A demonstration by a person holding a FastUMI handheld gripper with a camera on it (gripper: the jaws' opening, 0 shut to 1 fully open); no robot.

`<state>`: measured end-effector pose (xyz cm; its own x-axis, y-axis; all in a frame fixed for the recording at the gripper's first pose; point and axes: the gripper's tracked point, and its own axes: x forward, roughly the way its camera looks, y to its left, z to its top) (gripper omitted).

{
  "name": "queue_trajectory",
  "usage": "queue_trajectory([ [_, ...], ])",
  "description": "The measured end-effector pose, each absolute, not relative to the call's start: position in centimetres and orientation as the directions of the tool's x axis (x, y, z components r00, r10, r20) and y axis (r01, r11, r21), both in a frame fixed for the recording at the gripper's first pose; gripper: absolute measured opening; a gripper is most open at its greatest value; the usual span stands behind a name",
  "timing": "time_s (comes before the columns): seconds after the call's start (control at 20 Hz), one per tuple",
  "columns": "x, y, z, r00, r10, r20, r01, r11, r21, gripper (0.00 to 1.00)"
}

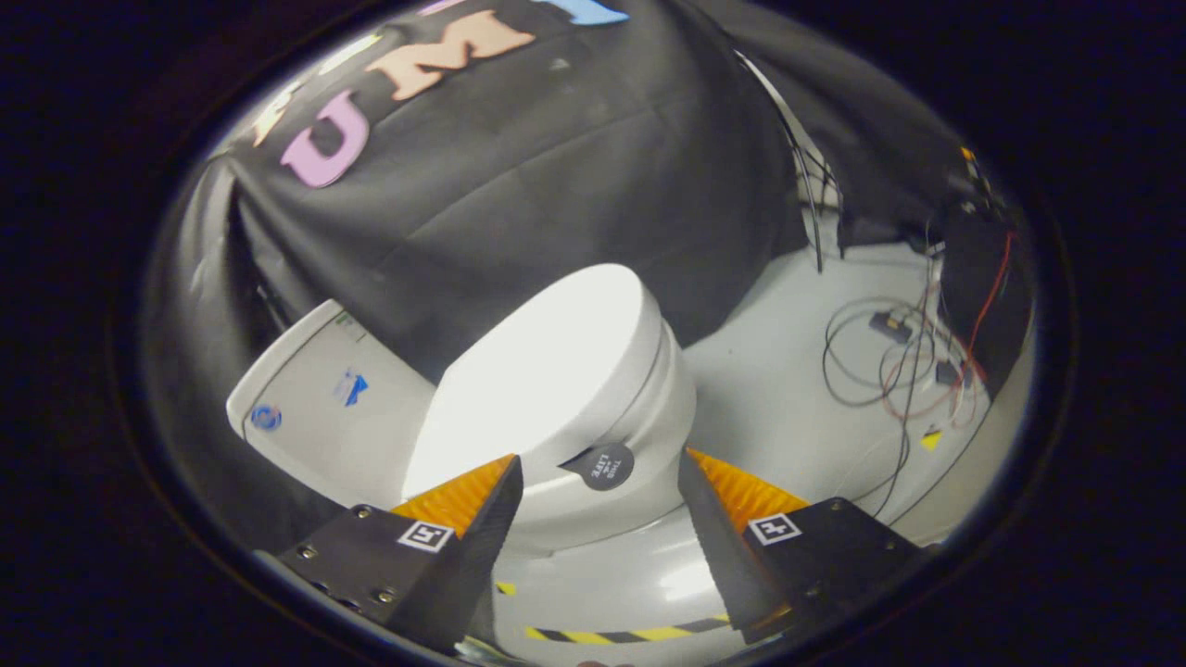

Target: Open the toilet lid.

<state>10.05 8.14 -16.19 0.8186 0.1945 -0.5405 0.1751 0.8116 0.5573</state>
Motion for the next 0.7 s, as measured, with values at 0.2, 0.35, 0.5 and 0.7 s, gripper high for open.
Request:
queue_trajectory([
  [0.2,11.2,8.7,-18.3,0.772,0.244,-0.587,0.319,0.65,0.689,0.99],
  [0.35,11.4,8.7,-20.1,0.738,0.261,-0.622,0.414,0.553,0.723,0.95],
  [0.5,12.4,8.6,-20.4,0.733,0.275,-0.623,0.445,0.5,0.743,0.87],
  [0.7,13.9,9.7,-21.3,0.718,0.306,-0.625,0.467,0.454,0.759,0.87],
])
